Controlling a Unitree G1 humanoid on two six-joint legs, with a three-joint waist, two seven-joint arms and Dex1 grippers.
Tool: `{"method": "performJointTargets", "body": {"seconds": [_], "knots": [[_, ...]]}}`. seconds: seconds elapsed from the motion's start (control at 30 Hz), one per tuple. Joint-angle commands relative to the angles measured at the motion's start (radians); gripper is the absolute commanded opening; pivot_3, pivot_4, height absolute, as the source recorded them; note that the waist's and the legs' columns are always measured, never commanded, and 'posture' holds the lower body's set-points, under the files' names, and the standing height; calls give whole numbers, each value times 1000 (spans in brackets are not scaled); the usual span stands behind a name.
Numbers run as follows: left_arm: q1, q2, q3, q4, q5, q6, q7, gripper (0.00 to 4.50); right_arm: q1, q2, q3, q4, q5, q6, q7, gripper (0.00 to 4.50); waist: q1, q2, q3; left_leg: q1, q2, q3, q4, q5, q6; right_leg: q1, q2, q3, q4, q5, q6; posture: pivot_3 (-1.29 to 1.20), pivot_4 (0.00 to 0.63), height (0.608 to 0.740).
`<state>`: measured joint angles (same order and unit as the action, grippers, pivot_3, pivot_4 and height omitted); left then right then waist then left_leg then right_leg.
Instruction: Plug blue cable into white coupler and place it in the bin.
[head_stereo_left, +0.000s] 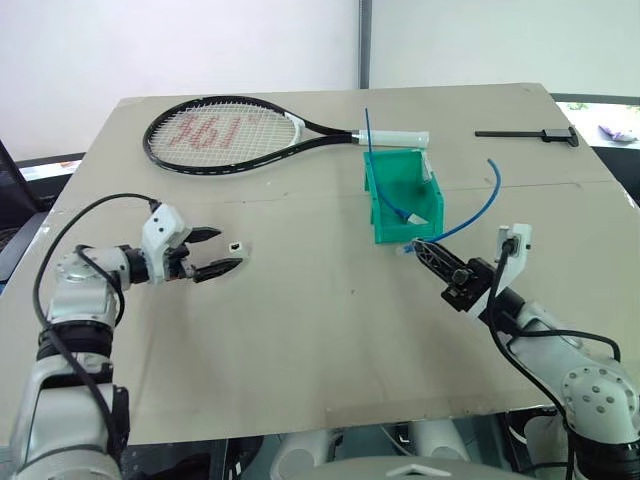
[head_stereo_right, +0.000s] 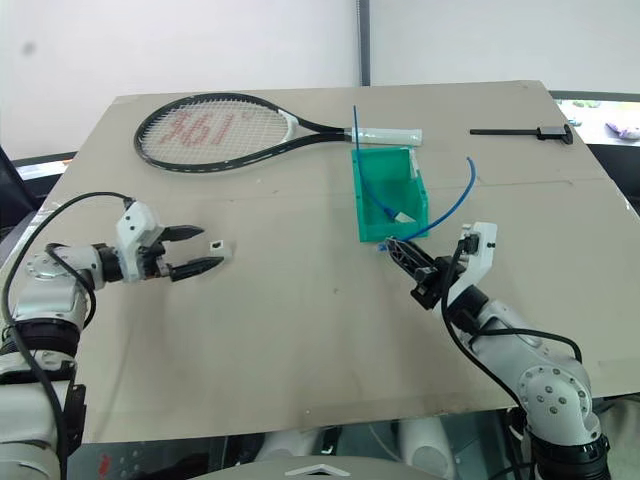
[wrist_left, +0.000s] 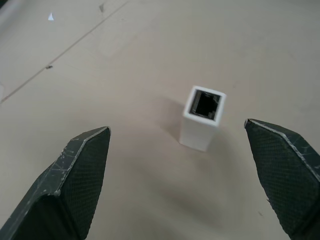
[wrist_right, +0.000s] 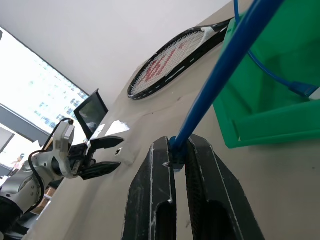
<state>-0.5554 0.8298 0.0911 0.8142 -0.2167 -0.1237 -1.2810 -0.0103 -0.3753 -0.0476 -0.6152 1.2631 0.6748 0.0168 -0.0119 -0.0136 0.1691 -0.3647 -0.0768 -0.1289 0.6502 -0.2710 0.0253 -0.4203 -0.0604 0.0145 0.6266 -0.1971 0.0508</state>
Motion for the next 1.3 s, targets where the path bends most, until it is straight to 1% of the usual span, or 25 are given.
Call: {"method": "performJointTargets", "body": {"seconds": [0.03, 0.07, 0.17, 0.23, 0.27, 0.3, 0.33, 0.37, 0.4, 0.5, 0.57, 0.63, 0.73, 0.8, 0.9, 0.93, 1.07, 1.23, 1.3], "knots": [[-29, -8, -10, 28, 23, -44, -15, 4391, 9, -8, -21, -61, 10, -8, -3, 0, -1, 0, 0, 0, 0, 0, 0, 0, 0, 0, 0, 0, 0, 0, 0, 0, 150, 740], [-34, -12, -18, 35, 32, -53, -19, 4391, 13, -11, -24, -66, 10, -9, -5, 0, -2, 0, 0, 0, 0, 1, 0, 0, 0, -1, 0, 1, 0, 0, 0, 0, 150, 740], [-41, -23, -35, 45, 48, -68, -34, 3610, 23, -18, -31, -79, 14, -11, -12, 0, -2, 0, 0, -1, 0, 2, 0, 0, 0, -2, 0, 1, 0, 0, 0, 0, 150, 740], [-40, -28, -41, 46, 54, -79, -41, 2695, 28, -22, -34, -83, 15, -12, -14, 0, -2, 0, 0, -2, 0, 2, 0, 0, 0, -2, -1, 1, 0, 0, 0, 0, 150, 740], [-39, -29, -41, 47, 56, -82, -42, 2158, 30, -23, -35, -85, 15, -12, -15, 0, -2, 0, 0, -2, 0, 2, 0, 0, 0, -2, -1, 1, 0, 0, 0, 0, 150, 740], [-40, -30, -42, 49, 56, -84, -44, 1784, 31, -25, -36, -87, 16, -12, -17, 0, -2, 0, 0, -2, 0, 2, 0, 0, 0, -2, -1, 1, 0, 0, 0, 0, 150, 740], [-39, -31, -43, 49, 56, -85, -45, 1204, 32, -27, -38, -88, 18, -12, -17, 0, -2, 0, 0, -1, 0, 2, 0, 0, 0, -2, -1, 1, 0, 0, 0, 0, 150, 740], [-39, -31, -42, 49, 57, -91, -47, 816, 33, -29, -39, -89, 19, -13, -18, 0, -2, 0, 0, -1, 0, 2, 0, 0, 1, -2, -1, 1, 0, 0, 0, 0, 150, 740], [-38, -32, -42, 47, 56, -93, -50, 335, 34, -31, -39, -89, 20, -13, -18, 0, -2, 0, 0, -1, 0, 2, 0, 0, 1, -2, -1, 1, 0, 0, 0, 0, 150, 740], [-31, -42, -37, 2, 33, -64, -66, 367, 37, -42, -44, -90, 23, -13, -15, 0, -2, 0, 0, -1, 0, 2, 0, 0, 1, -2, -1, 1, 0, 0, 0, 0, 150, 740], [-22, -57, -36, -75, 5, -15, -80, 367, 41, -52, -51, -90, 23, -15, -10, 0, -1, 0, 0, -2, 0, 2, 0, 0, 1, -2, -1, 1, 0, 0, 0, 0, 150, 740], [-4, -79, -43, -196, -31, 68, -89, 367, 41, -64, -57, -91, 8, -20, 0, 0, 1, 0, 0, -2, 0, 2, 1, 0, 1, -2, -1, 1, 0, 0, 0, 0, 150, 740], [31, -122, -70, -393, -59, 162, -63, 367, 39, -98, -60, -96, -44, -22, 36, 0, 0, 0, 0, -3, -1, 2, 1, -1, 1, -2, -2, 1, 0, 0, 0, 0, 150, 740], [41, -159, -97, -500, -66, 265, -18, 367, 36, -121, -57, -101, -79, -23, 65, 0, 0, 0, 0, -3, -1, 3, 1, -1, 1, -2, -2, 2, 0, 0, 0, 0, 150, 740], [44, -215, -165, -616, -47, 359, 31, 367, 19, -163, -52, -108, -135, -18, 101, 0, 0, 0, 0, -2, -1, 3, 1, -1, 1, -2, -1, 2, 0, 0, 0, 0, 150, 740], [41, -228, -205, -649, -15, 360, 44, 367, 10, -184, -50, -111, -157, -14, 118, 0, -2, -1, 0, -2, -1, 3, 1, -1, 1, -2, -1, 2, 0, 0, 0, 0, 150, 740], [30, -253, -284, -725, 17, 436, 75, 367, -12, -237, -44, -114, -217, -6, 168, 0, -2, -1, 0, -2, 0, 4, 1, -1, 1, -2, 0, 3, 1, 0, 0, 0, 150, 740], [35, -285, -375, -732, 87, 409, 108, 367, -75, -330, -8, -85, -333, -12, 312, 0, -2, -1, 0, -2, 0, 5, 1, -1, 1, -2, 4, 3, 1, 0, 0, 0, 150, 740], [41, -294, -400, -721, 118, 383, 125, 367, -117, -355, 33, -60, -389, -14, 368, 0, 0, -1, 0, -2, 0, 5, 2, -1, 1, -2, 4, 4, 0, 0, 0, 0, 150, 740]]}}
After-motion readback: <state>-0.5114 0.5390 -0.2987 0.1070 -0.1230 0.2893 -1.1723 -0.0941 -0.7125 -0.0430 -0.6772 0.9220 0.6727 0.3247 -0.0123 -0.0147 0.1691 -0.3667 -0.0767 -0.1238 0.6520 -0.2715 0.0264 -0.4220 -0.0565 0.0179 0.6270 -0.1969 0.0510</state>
